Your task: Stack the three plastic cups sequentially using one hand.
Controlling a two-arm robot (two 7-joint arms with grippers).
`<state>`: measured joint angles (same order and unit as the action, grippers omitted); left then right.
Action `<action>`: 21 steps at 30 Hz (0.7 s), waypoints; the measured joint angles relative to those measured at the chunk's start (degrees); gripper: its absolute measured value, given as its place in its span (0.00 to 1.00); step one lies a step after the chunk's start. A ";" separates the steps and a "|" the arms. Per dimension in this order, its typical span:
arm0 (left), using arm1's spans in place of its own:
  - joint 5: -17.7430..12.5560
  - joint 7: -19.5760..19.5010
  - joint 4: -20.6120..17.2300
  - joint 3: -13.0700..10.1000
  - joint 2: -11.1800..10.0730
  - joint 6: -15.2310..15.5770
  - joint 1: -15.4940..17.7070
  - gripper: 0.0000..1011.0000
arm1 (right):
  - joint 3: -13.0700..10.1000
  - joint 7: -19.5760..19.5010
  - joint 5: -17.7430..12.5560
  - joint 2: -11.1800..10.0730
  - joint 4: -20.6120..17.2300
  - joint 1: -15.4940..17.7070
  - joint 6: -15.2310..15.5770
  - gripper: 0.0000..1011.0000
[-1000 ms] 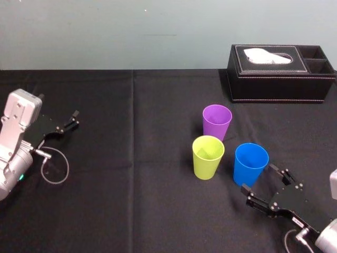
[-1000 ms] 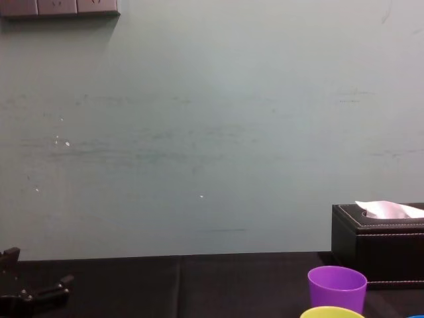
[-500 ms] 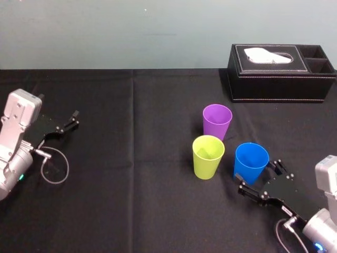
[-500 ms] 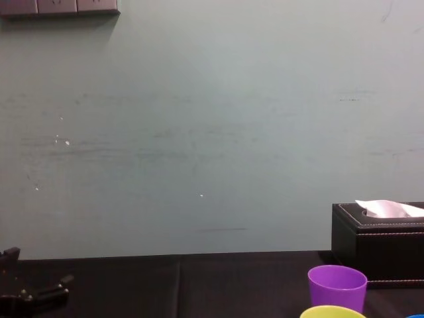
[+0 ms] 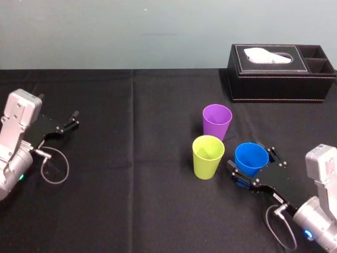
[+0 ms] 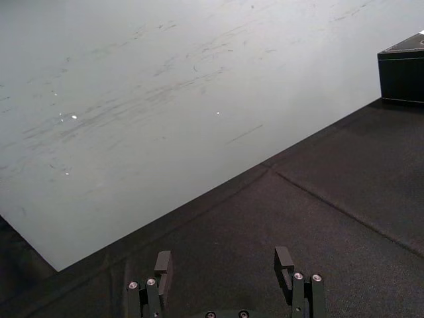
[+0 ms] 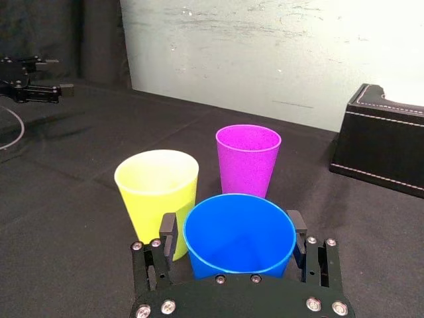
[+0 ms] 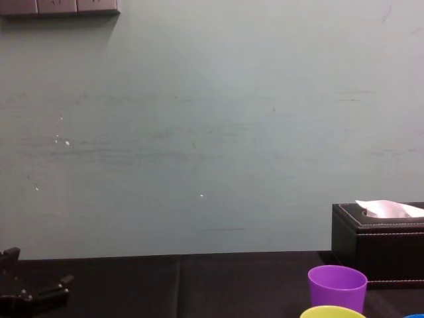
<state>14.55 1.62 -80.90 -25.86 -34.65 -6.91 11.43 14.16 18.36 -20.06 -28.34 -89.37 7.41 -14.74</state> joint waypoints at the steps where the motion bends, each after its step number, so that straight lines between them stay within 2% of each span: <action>1: 0.00 0.00 0.00 0.00 0.00 0.00 0.00 1.00 | -0.02 0.03 0.11 0.14 0.06 -0.09 0.11 0.99; 8: 0.00 0.00 0.00 0.00 0.00 0.00 0.00 1.00 | -0.32 0.07 0.90 1.42 0.45 -0.39 1.49 0.99; 21: 0.00 0.00 0.00 0.00 0.00 0.00 0.00 1.00 | -0.28 0.09 0.86 1.26 0.46 -0.39 1.40 0.99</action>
<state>14.55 1.62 -80.90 -25.86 -34.65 -6.91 11.43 13.88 18.45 -19.19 -27.08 -88.92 7.02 -13.34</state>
